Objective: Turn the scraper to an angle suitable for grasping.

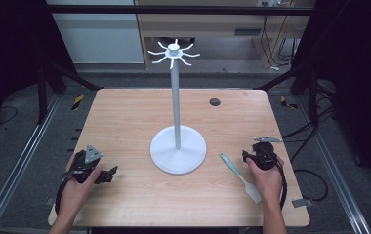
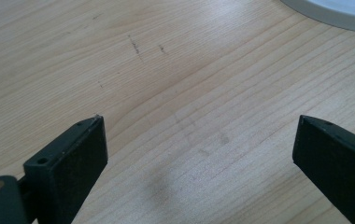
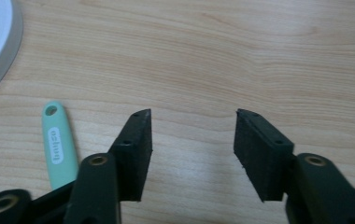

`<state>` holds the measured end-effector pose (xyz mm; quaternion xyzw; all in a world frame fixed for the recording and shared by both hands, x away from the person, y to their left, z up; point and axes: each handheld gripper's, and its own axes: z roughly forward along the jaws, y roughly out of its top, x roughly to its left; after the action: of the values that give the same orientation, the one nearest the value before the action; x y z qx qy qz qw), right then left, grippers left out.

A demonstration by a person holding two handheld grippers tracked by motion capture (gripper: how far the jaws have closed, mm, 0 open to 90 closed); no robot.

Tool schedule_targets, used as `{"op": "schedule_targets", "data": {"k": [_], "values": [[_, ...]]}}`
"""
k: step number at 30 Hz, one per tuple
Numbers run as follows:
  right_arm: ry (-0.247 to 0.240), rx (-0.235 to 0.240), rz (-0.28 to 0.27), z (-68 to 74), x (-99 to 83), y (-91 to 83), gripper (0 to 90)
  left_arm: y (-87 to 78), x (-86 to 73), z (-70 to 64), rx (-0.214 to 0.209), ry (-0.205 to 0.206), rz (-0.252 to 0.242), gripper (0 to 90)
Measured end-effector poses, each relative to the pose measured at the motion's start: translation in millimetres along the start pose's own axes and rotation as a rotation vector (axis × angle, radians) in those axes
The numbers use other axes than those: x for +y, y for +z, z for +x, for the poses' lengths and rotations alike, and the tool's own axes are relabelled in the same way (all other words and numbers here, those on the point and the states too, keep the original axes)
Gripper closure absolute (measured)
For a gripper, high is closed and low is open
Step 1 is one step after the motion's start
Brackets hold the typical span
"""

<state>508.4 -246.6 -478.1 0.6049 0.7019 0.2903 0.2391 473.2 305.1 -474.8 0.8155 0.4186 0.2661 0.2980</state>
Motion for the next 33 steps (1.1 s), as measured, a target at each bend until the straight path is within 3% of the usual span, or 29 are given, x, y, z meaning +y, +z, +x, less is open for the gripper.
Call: {"op": "schedule_targets", "data": {"k": [5,13,17,23,33], "values": [[-0.04,-0.029,0.019,8.8,3.7,4.2,53.8,-0.7,0.2,-0.5,0.003,0.006,-0.002,2.9],[-0.115,-0.003,0.013,24.6,7.1,6.0,69.7,-0.3,0.3,-0.5,0.005,0.012,0.0,2.9],[-0.136,0.027,0.004,28.8,7.6,6.0,78.6,-0.8,0.4,-0.4,0.007,0.009,-0.004,2.9],[-0.165,0.077,0.045,37.4,6.5,9.9,87.8,-0.5,0.7,-1.2,0.006,0.013,-0.003,2.9],[-0.198,0.141,0.087,49.3,4.9,16.3,90.0,-0.5,0.7,-1.3,0.003,0.017,-0.001,2.9]]}}
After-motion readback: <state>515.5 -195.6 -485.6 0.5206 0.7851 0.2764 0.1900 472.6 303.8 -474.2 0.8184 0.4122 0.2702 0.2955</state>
